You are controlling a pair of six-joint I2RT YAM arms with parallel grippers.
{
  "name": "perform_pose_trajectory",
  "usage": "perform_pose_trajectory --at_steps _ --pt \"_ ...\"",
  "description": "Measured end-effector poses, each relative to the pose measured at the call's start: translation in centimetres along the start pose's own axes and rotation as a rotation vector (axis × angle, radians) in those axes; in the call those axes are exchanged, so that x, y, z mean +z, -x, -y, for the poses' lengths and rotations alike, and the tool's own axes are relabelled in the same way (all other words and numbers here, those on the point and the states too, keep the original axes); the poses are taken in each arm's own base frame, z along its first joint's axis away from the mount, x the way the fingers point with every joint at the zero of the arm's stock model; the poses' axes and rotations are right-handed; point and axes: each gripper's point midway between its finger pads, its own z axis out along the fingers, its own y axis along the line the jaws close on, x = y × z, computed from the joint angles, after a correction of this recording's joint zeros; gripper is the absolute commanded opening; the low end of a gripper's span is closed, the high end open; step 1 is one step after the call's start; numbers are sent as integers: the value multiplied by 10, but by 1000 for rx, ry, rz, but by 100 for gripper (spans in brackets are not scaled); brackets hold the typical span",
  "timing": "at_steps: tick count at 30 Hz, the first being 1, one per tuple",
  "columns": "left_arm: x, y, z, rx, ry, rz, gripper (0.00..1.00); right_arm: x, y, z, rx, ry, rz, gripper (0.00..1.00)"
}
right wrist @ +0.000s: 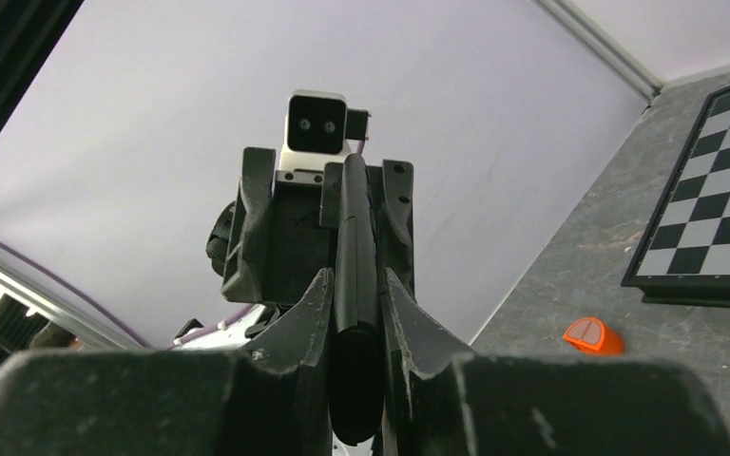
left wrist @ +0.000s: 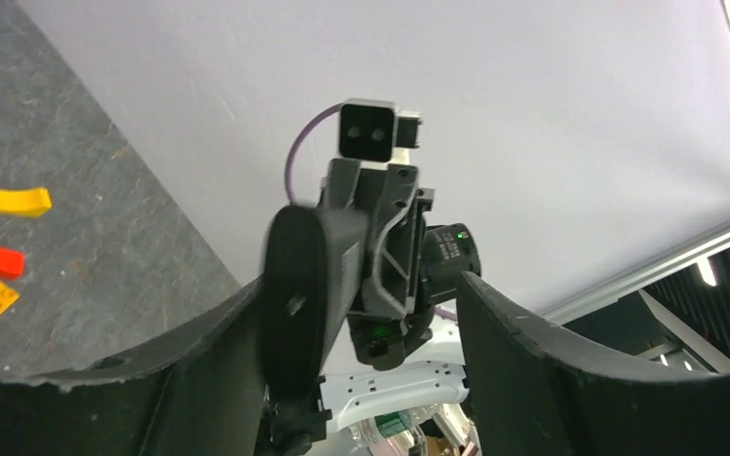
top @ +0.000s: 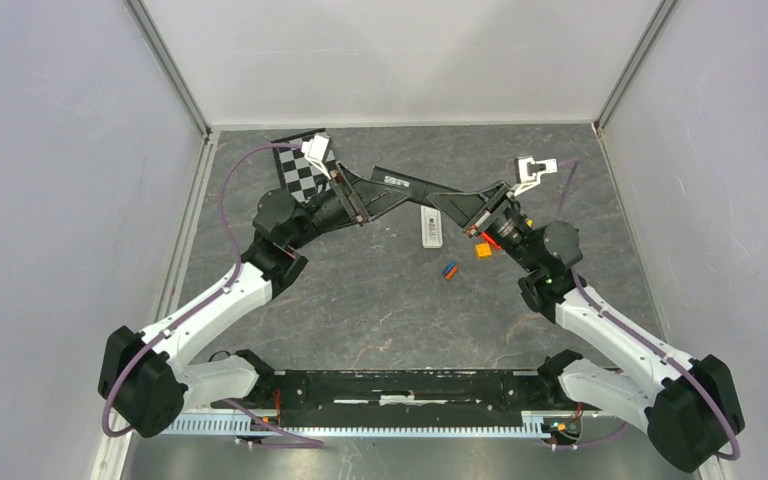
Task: Load the batteries into the remote control
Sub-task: Adjust the remote control.
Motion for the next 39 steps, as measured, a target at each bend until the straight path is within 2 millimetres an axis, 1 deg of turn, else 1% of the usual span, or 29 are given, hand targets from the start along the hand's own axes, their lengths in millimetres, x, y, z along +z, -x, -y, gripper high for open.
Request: perform_pose_trajectory --at_steps 4,5,8,10,11,13,14,16,19,22,25,28,30,33,35,36,39 --pt "0 4 10 -18 -38 14 54 6 -11 2 36 20 -19 0" --pt "0 4 10 -24 -39 15 51 7 -12 1 41 29 -19 0" --pt "0 3 5 -52 -39 18 39 9 -14 -1 47 45 -18 0" --pt "-1 0 0 -68 -31 14 25 9 -16 0 51 45 -20 0" --pt "-2 -1 -3 -74 -24 13 16 9 -17 2 52 41 -20 0" --pt "-3 -3 -8 -76 -13 12 2 8 -18 4 44 34 -21 0" --pt "-4 -3 -10 -78 -8 12 2 7 -19 7 42 24 -25 3" --pt "-5 -4 -15 -81 3 12 2 6 -21 11 33 2 -27 13" --pt "-8 -8 -24 -93 24 -1 2 -2 -26 20 26 -56 -32 24" --pt "-12 -15 -34 -110 47 -21 2 -10 -34 31 28 -114 -48 28" --pt "-16 -20 -45 -129 82 -41 2 -17 -41 45 23 -162 -68 31" --pt "-19 -25 -55 -147 116 -60 2 -23 -48 57 26 -187 -81 36" --pt "-22 -28 -61 -156 140 -74 2 -27 -52 63 25 -194 -82 34" --pt "-27 -28 -71 -154 170 -73 2 -33 -52 74 22 -210 -72 32" --pt "-31 -28 -77 -154 187 -70 2 -35 -54 79 24 -216 -75 32" --pt "-33 -29 -80 -158 196 -68 2 -36 -57 81 26 -216 -82 33" --pt "-41 -27 -86 -151 210 -55 2 -35 -62 85 24 -210 -101 44"
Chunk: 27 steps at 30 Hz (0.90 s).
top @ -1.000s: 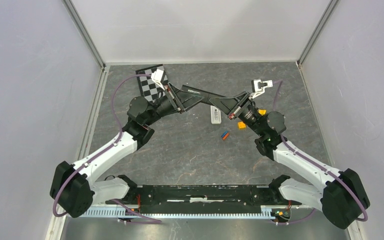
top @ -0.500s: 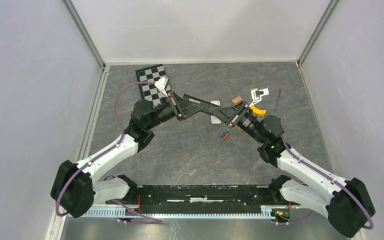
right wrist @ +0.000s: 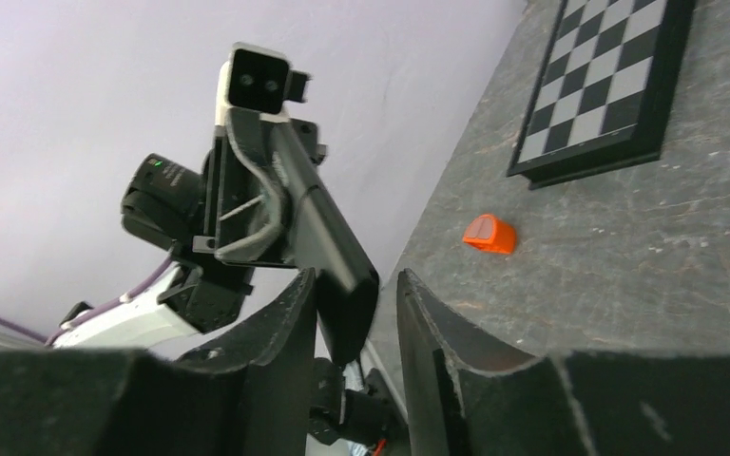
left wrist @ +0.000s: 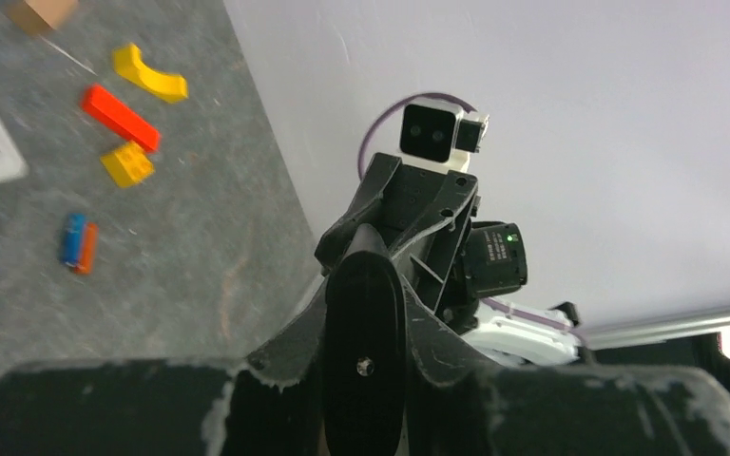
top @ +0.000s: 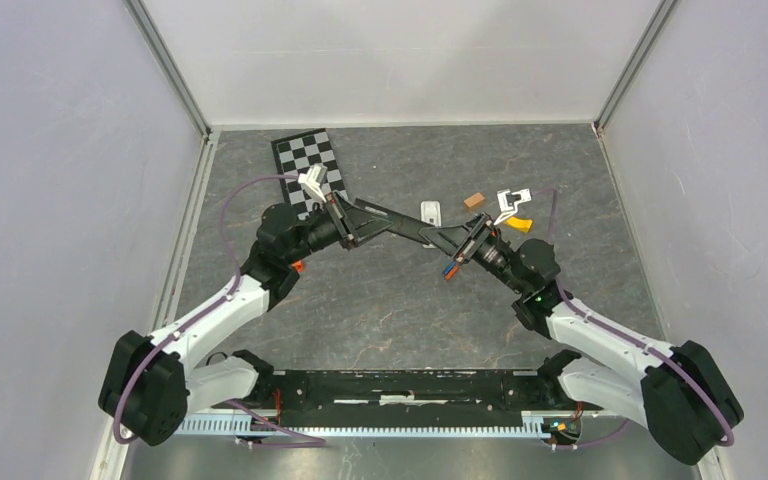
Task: Load the batteries into the remote control
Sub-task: Adjust the remote control, then remove the battery cover from the remote control.
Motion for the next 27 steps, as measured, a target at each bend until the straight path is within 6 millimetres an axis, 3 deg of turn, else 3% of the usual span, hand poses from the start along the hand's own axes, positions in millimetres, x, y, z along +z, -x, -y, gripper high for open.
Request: perform_pose_trajectory --at_steps 8,12,21,27 --pt "-18 13 -3 174 37 61 2 1 -8 21 -18 -2 -29 73" --pt "-20 14 -14 218 82 66 2 3 -16 23 -17 15 -65 81" --pt "-22 13 -34 220 154 57 2 8 -30 23 9 64 -114 65" --pt "-22 13 -36 216 164 55 2 11 -36 30 22 52 -132 45"
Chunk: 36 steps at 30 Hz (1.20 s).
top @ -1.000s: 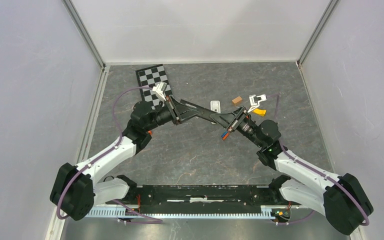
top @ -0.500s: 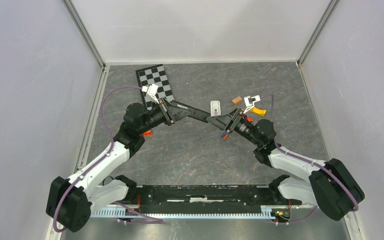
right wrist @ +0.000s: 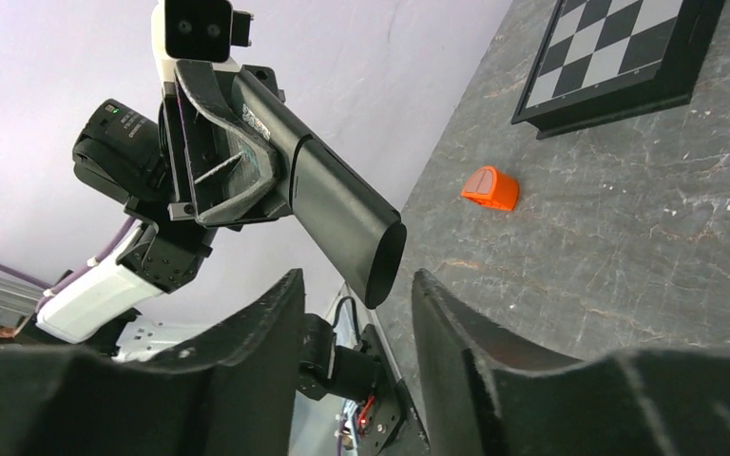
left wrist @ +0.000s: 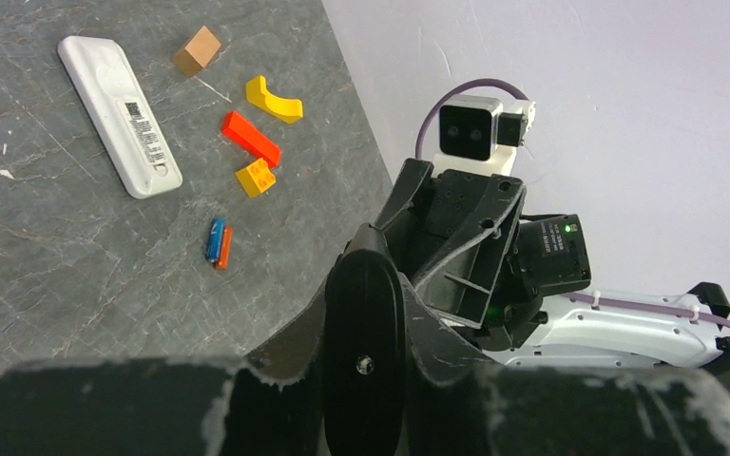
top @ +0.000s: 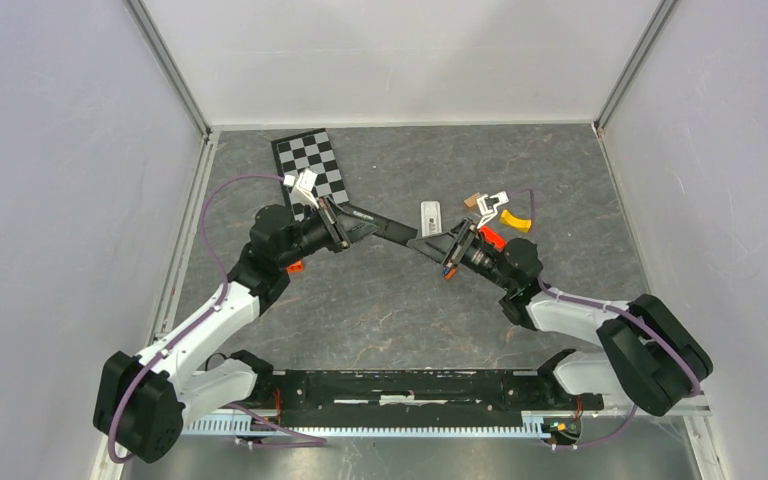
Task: Load the batteries into the remote control
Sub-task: Remove the battery cover from the remote control.
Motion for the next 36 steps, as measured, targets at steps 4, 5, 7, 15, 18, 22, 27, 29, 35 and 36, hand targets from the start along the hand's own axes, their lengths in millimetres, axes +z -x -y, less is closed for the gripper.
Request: perform_pose_trajectory --at_steps 4,5,7,15,18,22,27,29,35,36 --pt "0 -1 -2 -4 7 -3 2 1 -3 4 7 -7 -12 28" --pt "0 -1 -3 -5 9 -5 2 2 -4 5 10 -8 -16 26" --pt "0 -2 -5 -6 19 -8 2 3 -4 5 19 -10 -22 22" --pt "-2 -9 -31 30 121 -25 2 7 -8 8 51 -46 -58 17" --pt "-2 -13 -39 35 148 -40 2 9 -9 7 52 -44 -65 15" --pt "0 -18 -50 32 183 -61 2 12 -12 11 62 -54 -77 10" --pt "-3 -22 -78 32 300 -61 2 11 -23 31 87 -125 -105 9" --pt "-5 -22 -94 35 371 -51 2 9 -28 43 86 -172 -118 11" --pt "-15 -27 -127 49 505 -37 2 -6 -44 86 16 -344 -177 50" --pt "-16 -27 -129 51 516 -37 2 -10 -47 95 -7 -384 -195 57"
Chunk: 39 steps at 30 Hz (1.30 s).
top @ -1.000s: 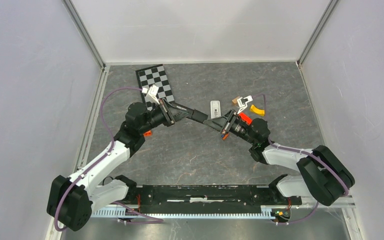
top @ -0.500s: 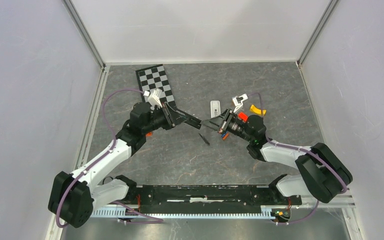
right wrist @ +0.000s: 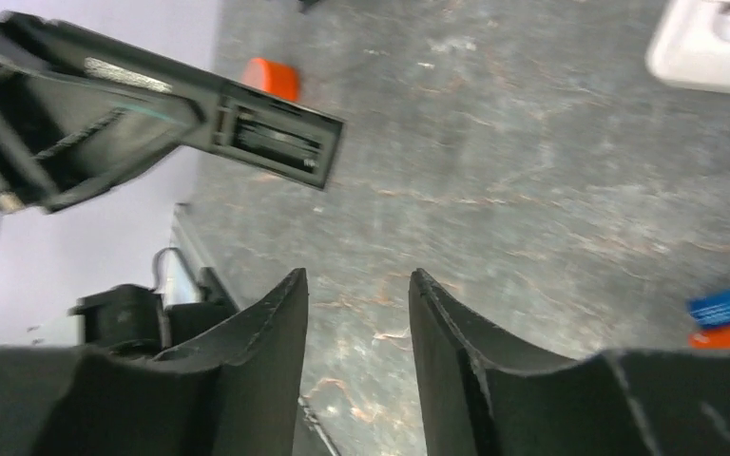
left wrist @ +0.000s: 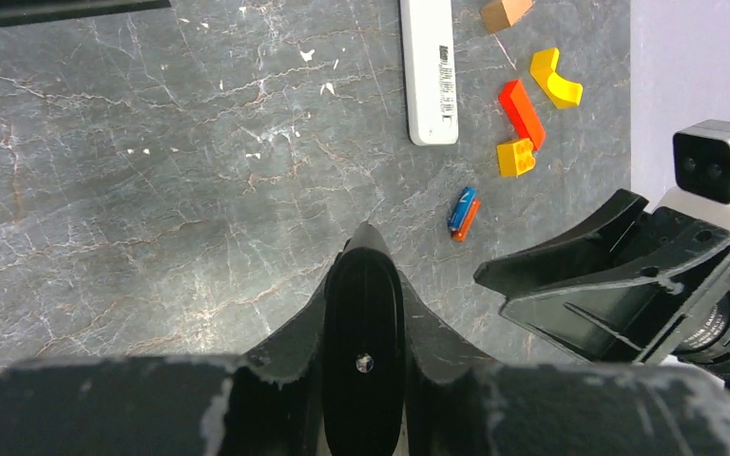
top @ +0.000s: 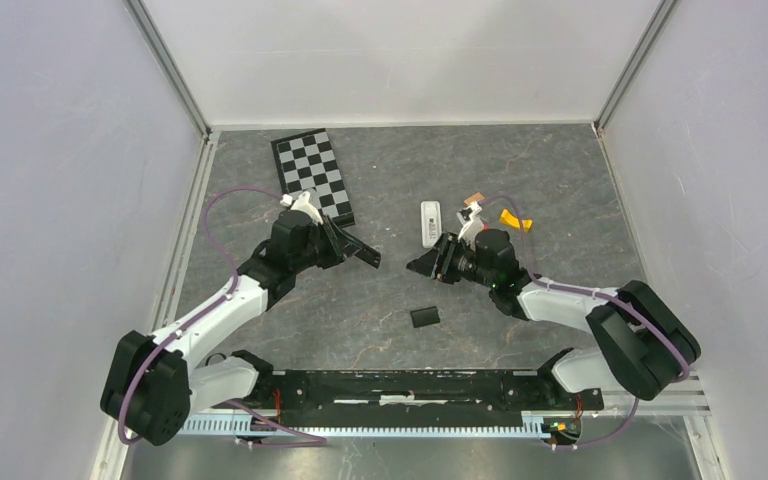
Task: Load the batteries into the remote control
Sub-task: Remove the battery cover from the remote control, then adjust the remote control.
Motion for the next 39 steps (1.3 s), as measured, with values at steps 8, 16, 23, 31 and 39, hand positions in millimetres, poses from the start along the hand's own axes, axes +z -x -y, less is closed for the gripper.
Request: perform_pose_trajectory --at_steps 8,16,23,31,39 --pt "-5 0 7 38 -37 -8 2 -13 22 42 -255 -337 -38 62" --pt "-23 -10 39 98 -251 -30 2 -51 38 91 -377 -688 -67 42" --pt "-48 -28 73 174 -522 -64 2 -54 25 87 -446 -628 -160 75" --pt "-78 -25 103 262 -674 -72 2 -62 32 -32 -732 -70 -101 84" --pt "-127 -8 150 471 -842 -88 2 -77 5 -109 -888 365 -145 85"
